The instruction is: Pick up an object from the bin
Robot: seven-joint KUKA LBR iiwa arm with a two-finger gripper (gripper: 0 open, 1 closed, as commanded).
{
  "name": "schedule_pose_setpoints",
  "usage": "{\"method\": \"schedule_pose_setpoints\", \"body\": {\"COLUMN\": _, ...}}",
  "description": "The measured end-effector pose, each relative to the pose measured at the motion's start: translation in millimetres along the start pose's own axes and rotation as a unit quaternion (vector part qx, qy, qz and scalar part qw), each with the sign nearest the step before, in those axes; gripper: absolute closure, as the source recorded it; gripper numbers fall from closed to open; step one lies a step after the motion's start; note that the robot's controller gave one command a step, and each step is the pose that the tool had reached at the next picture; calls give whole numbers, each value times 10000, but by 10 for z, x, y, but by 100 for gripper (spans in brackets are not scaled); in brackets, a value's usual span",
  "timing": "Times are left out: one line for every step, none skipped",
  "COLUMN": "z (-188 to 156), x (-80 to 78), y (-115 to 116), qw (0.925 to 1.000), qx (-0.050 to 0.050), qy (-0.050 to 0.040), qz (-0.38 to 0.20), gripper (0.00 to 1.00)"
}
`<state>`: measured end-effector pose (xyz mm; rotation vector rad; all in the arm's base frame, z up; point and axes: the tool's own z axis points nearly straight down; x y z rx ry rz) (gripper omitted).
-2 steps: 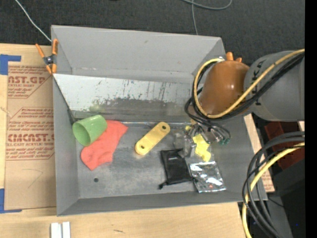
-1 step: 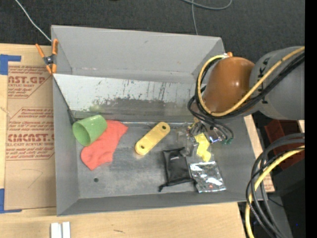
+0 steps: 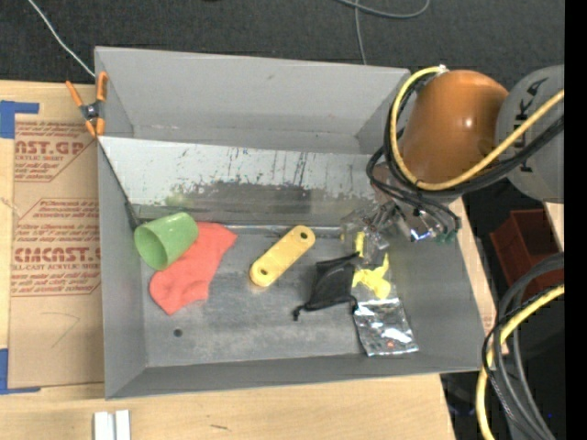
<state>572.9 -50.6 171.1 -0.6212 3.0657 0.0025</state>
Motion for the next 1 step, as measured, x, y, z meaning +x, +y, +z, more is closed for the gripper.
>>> {"method": "schedule_pose_setpoints", "body": {"z": -345, "x": 59, "y": -26, "qw": 10000, "qx": -4, "qy": 0, "qz": 27, "gripper": 100}}
